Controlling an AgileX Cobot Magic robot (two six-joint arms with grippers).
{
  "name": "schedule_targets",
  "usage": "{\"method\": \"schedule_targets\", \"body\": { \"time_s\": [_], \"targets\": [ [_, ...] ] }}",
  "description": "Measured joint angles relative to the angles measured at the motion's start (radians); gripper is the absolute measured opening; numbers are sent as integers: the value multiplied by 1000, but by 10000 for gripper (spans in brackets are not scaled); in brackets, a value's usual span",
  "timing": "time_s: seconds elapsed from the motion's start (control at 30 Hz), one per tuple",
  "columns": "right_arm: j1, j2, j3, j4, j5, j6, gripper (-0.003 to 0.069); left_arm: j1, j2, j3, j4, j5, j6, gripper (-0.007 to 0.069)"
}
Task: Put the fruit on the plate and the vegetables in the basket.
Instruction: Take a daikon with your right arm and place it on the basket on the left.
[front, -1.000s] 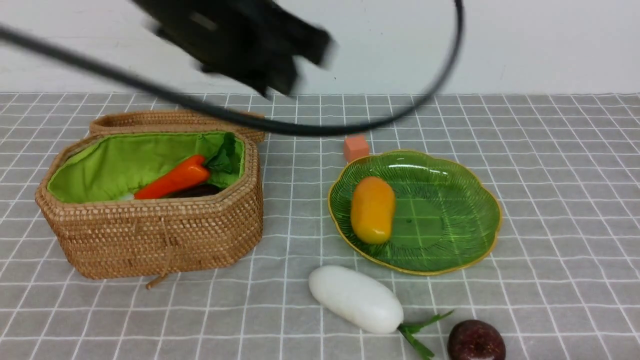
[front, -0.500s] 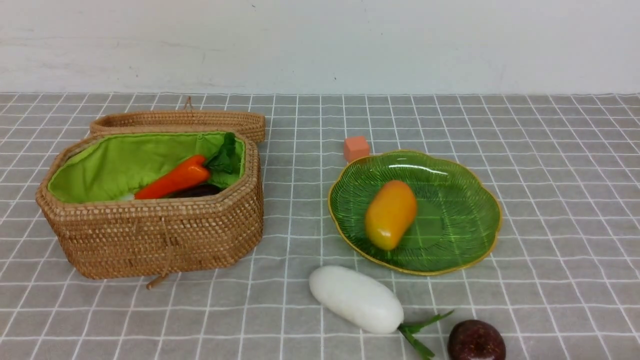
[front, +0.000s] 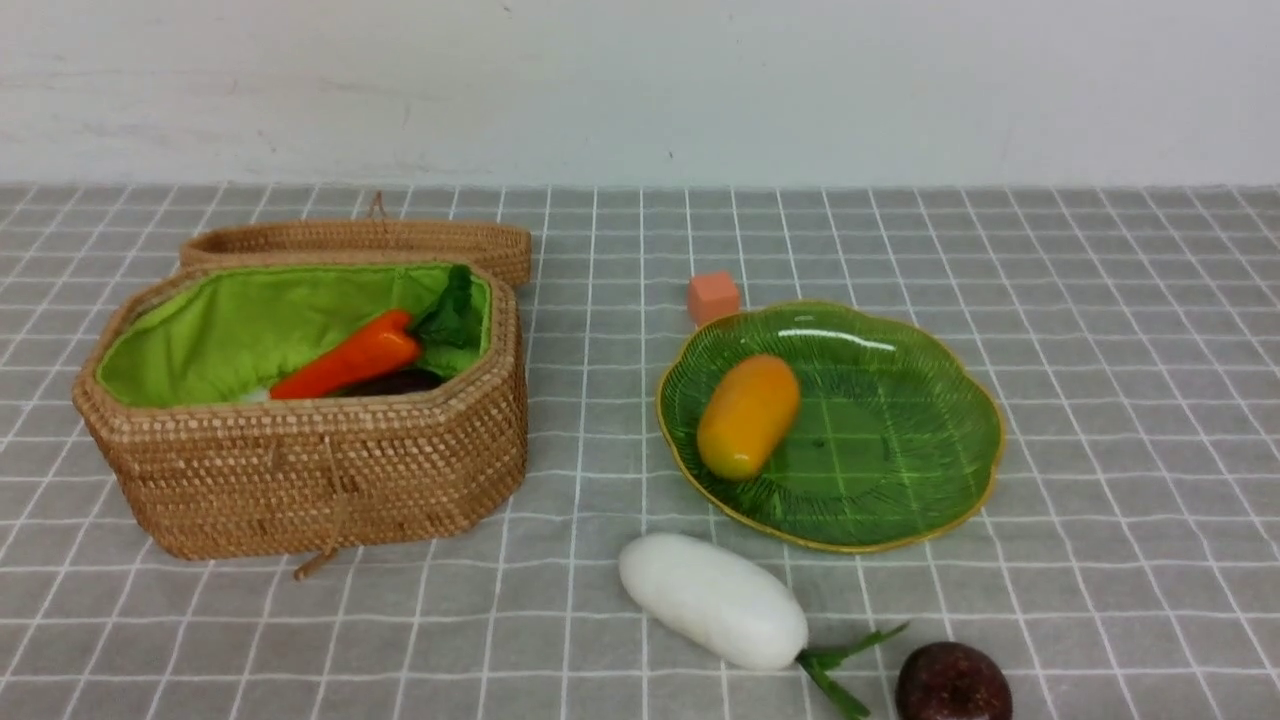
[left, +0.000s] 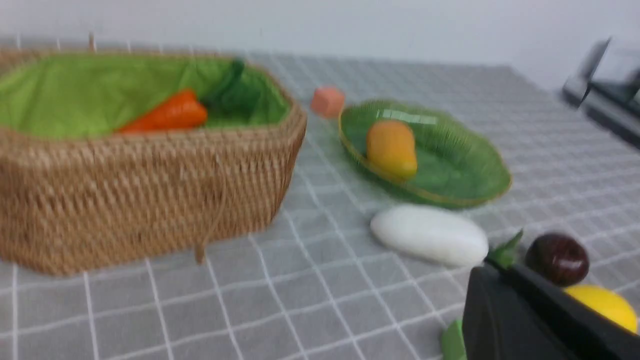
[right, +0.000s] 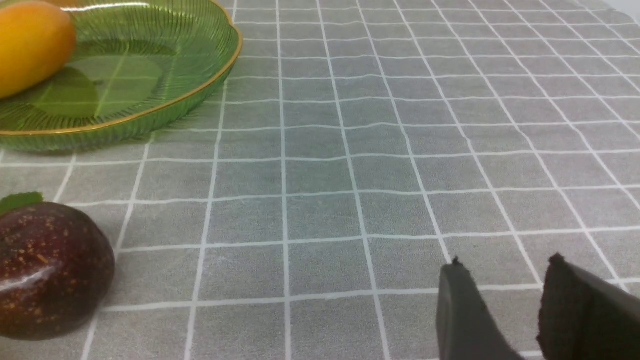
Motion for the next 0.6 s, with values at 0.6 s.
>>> {"method": "schedule_targets", "body": {
  "time_s": [0.6],
  "targets": [
    [0,0,0,0,0,0,242,0,131,11,159,-152,-6,-13]
  ]
}}
